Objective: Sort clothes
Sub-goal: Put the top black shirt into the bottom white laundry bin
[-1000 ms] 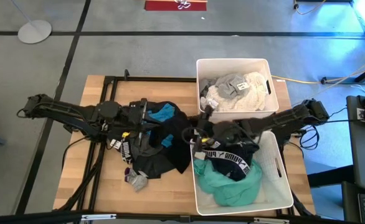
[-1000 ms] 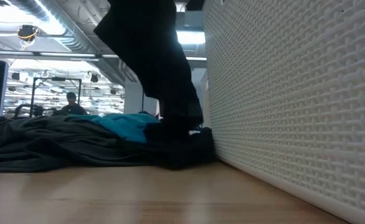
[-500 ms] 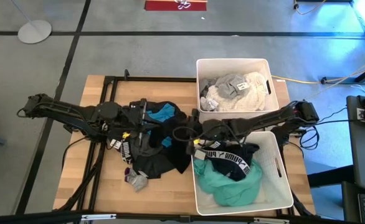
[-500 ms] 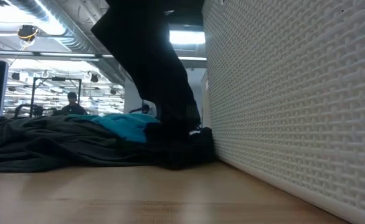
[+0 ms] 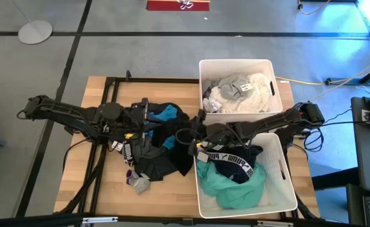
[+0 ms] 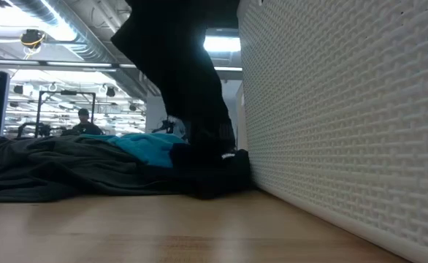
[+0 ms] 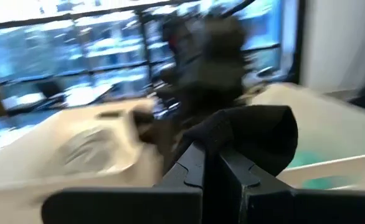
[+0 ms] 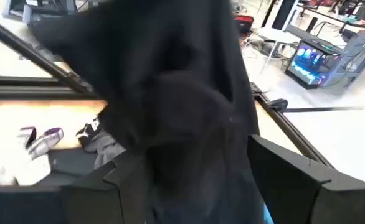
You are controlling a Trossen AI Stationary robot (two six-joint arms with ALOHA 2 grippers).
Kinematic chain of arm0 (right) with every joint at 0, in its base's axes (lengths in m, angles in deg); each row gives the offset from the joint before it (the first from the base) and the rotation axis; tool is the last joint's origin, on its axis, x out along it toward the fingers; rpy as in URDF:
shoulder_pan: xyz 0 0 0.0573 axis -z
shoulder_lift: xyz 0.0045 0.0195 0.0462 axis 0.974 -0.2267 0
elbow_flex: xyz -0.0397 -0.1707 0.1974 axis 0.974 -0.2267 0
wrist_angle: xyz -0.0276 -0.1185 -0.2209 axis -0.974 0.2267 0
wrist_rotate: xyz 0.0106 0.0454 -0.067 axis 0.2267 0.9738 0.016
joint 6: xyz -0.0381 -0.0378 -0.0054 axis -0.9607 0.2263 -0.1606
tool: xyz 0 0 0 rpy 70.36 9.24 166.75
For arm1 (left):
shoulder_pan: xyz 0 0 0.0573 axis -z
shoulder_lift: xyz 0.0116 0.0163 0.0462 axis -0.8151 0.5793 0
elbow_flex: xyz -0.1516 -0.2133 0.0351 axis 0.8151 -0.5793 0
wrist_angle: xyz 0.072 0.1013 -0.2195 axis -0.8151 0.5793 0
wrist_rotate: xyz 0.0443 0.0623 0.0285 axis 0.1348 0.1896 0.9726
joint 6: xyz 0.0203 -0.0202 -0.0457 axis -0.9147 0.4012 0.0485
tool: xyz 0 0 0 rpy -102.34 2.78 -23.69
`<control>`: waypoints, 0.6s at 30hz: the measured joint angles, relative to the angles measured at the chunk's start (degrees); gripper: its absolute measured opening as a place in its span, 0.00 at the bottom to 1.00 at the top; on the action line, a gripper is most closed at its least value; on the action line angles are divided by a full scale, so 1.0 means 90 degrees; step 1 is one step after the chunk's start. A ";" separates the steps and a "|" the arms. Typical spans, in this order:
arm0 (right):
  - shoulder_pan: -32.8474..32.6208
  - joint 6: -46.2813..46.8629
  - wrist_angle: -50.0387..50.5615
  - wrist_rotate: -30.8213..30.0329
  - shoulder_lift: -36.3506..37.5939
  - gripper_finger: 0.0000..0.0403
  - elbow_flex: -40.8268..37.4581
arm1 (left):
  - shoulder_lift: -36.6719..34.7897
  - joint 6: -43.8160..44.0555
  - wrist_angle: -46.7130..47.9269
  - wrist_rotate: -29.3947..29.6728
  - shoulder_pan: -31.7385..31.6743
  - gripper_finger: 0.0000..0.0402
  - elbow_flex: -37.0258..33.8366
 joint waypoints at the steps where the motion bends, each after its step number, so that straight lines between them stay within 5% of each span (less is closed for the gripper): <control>1: 0.0034 0.0003 -0.0052 0.0076 -0.0031 0.62 0.0001 | 0.0005 0.0015 -0.0115 -0.0222 0.0027 0.02 -0.0002; 6: 0.0190 0.0005 -0.0672 0.1052 -0.0343 0.62 -0.0002 | 0.0093 -0.0082 -0.0673 -0.0559 0.0179 0.03 -0.0005; 18: 0.0315 -0.0163 -0.1724 0.1243 -0.1093 0.62 0.0010 | 0.0302 -0.0139 -0.0952 -0.0605 0.0201 0.03 -0.0008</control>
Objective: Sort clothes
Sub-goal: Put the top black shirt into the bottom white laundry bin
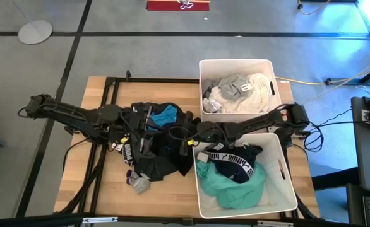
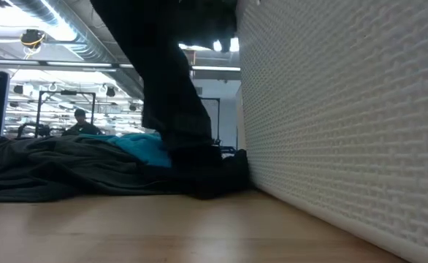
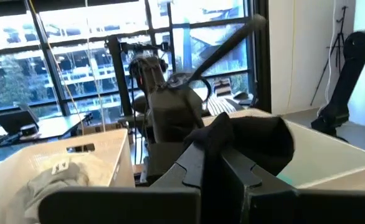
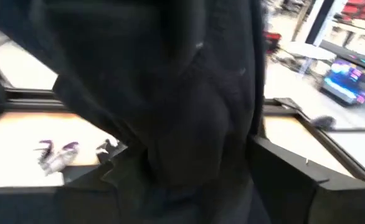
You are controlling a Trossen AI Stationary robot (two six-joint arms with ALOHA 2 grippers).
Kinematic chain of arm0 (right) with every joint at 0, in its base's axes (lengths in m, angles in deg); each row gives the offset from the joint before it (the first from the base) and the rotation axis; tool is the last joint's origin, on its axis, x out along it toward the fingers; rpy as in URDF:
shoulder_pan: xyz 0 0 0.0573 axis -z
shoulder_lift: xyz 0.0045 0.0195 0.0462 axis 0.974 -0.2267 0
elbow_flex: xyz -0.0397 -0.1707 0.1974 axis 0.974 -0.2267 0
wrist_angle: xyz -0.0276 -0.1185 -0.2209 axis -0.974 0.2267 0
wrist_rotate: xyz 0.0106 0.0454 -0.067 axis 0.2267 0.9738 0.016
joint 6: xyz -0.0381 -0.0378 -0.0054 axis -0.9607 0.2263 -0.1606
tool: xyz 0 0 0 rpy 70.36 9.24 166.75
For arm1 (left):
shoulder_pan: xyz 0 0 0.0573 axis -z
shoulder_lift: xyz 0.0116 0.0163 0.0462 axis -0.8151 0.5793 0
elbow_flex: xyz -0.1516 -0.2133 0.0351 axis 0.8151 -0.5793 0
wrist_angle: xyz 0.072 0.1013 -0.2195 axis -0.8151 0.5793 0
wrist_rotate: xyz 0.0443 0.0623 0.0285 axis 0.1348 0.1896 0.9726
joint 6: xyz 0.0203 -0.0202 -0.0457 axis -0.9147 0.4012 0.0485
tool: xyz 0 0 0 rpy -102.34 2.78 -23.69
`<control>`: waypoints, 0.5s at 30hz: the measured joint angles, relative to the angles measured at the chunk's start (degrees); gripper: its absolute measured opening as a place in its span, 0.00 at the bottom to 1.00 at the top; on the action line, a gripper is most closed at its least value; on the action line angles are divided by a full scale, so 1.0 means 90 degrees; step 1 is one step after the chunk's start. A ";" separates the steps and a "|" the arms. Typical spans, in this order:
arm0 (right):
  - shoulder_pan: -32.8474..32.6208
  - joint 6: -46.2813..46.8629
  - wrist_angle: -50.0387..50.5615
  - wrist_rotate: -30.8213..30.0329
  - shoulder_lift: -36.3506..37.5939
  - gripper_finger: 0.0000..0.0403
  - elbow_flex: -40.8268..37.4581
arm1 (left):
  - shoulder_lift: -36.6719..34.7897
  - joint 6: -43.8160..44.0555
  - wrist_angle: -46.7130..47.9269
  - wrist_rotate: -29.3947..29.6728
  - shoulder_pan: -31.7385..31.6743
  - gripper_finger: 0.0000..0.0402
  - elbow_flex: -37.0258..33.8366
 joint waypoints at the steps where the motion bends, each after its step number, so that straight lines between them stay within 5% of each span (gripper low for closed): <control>1: -0.0014 -0.0005 -0.0075 0.0060 -0.0009 0.62 -0.0001 | 0.0007 0.0000 -0.0037 -0.0002 0.0001 0.03 0.0001; 6: -0.0017 -0.0005 -0.0143 0.0223 -0.0039 0.51 0.0000 | 0.0015 -0.0015 -0.0040 -0.0032 0.0001 0.03 0.0001; 13: -0.0017 -0.0051 -0.0119 0.0025 -0.0015 0.08 0.0000 | 0.0015 -0.0017 -0.0019 -0.0029 -0.0016 0.07 0.0001; 15: -0.0017 -0.0226 -0.0116 -0.0015 0.0013 0.04 -0.0005 | 0.0015 -0.0017 -0.0021 -0.0029 -0.0016 0.08 0.0001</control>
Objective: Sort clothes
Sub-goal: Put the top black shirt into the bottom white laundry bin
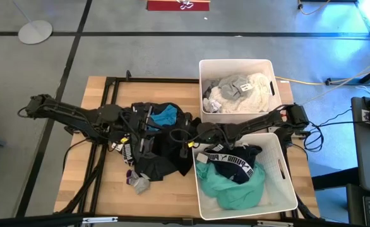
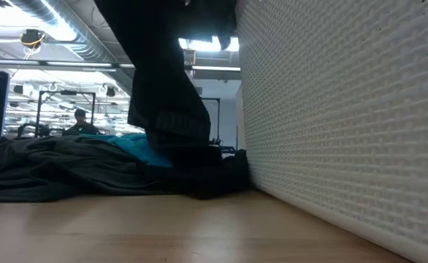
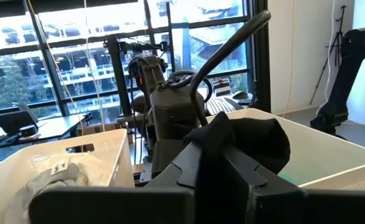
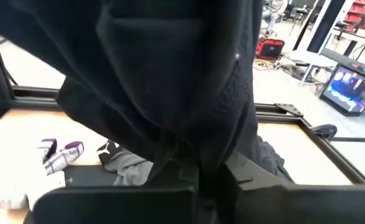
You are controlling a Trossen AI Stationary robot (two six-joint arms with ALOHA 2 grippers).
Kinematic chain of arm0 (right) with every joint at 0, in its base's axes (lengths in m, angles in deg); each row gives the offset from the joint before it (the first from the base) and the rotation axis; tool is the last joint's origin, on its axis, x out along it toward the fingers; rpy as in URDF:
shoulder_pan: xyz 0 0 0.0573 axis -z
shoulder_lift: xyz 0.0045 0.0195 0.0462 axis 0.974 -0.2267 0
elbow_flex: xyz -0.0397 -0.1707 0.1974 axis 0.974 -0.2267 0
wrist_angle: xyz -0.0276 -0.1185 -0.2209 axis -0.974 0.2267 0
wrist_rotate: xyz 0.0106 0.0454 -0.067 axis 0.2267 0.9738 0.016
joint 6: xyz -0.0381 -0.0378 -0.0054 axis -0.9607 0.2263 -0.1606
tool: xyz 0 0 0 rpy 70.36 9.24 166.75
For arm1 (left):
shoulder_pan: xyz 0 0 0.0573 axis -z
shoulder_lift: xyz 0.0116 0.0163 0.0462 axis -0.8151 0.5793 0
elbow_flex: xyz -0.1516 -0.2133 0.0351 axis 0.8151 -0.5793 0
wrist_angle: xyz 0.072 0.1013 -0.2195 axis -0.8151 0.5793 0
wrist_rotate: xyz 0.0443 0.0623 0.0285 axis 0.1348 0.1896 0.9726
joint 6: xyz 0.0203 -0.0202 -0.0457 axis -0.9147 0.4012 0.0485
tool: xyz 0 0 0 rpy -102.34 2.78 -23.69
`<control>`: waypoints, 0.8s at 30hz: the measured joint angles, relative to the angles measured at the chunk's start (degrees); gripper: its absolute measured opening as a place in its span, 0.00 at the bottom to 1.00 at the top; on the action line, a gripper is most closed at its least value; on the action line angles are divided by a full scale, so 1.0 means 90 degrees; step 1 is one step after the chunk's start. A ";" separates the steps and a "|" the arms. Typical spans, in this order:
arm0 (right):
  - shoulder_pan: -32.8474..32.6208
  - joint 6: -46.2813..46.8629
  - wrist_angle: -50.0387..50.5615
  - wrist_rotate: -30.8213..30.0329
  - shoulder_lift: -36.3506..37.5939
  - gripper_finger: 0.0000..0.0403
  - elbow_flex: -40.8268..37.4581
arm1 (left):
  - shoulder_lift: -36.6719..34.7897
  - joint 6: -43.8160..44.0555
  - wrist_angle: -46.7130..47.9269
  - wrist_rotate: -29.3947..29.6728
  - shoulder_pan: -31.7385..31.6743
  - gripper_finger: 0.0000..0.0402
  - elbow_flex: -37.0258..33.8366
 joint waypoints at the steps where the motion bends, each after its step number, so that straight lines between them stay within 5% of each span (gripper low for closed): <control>1: 0.0000 -0.0084 0.0028 -0.0001 0.0028 0.05 -0.0008 | 0.0000 -0.0009 -0.0028 0.0002 0.0000 0.08 0.0000; 5: 0.0000 -0.0109 0.0034 -0.0005 0.0183 0.11 -0.0009 | -0.0030 0.0098 -0.0097 0.0192 -0.0036 0.13 0.0005; 15: -0.0005 -0.0623 0.0112 -0.0388 0.0690 0.03 -0.0009 | -0.0700 0.0001 0.1183 0.0703 -0.0041 0.43 0.0010; 24: -0.0005 -0.0967 0.0339 -0.0668 0.1557 0.04 -0.0007 | -0.1494 0.0267 0.3322 0.1127 -0.0044 0.46 0.0012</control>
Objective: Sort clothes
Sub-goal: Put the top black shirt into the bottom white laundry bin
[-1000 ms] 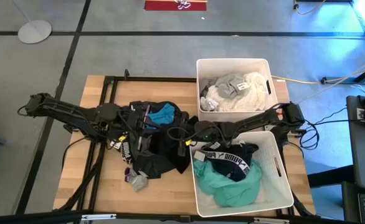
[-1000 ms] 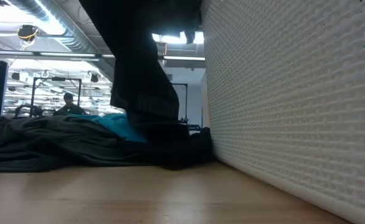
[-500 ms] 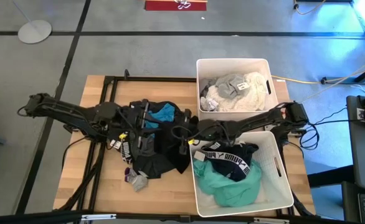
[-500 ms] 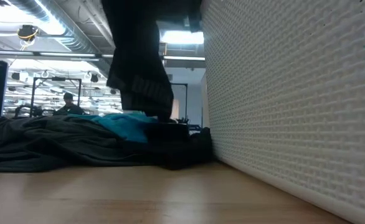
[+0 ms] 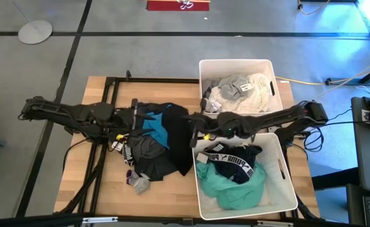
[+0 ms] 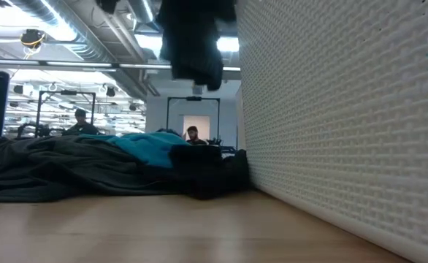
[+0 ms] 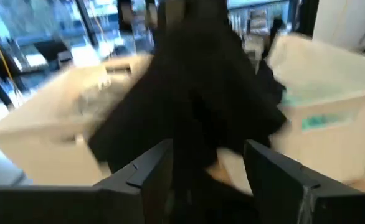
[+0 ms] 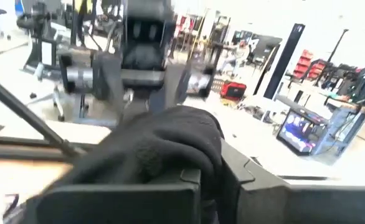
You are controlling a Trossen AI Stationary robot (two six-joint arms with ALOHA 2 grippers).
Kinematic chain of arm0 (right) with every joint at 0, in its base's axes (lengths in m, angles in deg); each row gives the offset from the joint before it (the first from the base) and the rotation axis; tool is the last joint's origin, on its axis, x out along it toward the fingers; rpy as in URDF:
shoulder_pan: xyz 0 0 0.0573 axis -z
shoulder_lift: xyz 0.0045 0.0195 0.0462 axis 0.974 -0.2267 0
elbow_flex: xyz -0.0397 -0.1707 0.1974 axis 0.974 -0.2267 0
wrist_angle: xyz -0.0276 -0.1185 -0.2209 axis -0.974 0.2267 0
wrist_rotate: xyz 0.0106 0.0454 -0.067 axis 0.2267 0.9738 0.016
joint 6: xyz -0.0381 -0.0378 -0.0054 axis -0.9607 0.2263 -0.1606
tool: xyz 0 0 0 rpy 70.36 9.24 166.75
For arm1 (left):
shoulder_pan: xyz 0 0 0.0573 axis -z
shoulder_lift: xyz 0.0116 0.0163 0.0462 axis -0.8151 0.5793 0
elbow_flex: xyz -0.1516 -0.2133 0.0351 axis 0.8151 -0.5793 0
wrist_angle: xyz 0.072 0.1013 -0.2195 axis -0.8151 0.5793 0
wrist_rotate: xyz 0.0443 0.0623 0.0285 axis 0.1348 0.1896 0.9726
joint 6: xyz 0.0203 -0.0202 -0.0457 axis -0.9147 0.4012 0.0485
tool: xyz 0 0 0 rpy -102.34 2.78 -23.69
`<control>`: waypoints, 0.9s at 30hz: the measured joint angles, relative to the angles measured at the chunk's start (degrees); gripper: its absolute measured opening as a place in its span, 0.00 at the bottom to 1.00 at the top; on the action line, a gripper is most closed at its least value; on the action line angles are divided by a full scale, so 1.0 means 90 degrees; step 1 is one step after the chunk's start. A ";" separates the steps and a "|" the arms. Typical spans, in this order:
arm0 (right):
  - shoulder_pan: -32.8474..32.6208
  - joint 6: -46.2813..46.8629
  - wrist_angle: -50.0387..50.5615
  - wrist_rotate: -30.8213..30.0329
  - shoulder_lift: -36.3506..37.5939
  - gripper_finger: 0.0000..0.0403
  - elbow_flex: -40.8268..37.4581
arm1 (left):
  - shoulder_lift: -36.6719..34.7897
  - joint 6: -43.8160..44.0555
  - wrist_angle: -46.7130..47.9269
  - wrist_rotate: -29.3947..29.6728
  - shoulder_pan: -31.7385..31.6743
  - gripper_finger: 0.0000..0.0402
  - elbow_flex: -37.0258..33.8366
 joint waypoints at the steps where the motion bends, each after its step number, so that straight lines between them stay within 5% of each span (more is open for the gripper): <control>1: 0.0000 -0.0023 0.0012 0.0001 0.0101 0.04 0.0000 | -0.0029 0.0081 0.0198 0.0002 0.0000 0.46 0.0000; 13: -0.0538 0.0113 0.1163 -0.0063 0.1641 0.05 0.0005 | 0.0083 0.0973 0.1150 0.0002 0.0000 0.45 -0.0131; 27: -0.2674 0.0942 0.3291 -0.2038 0.3269 0.06 0.0010 | 0.0096 0.1237 0.0372 0.0002 0.0000 0.45 -0.0972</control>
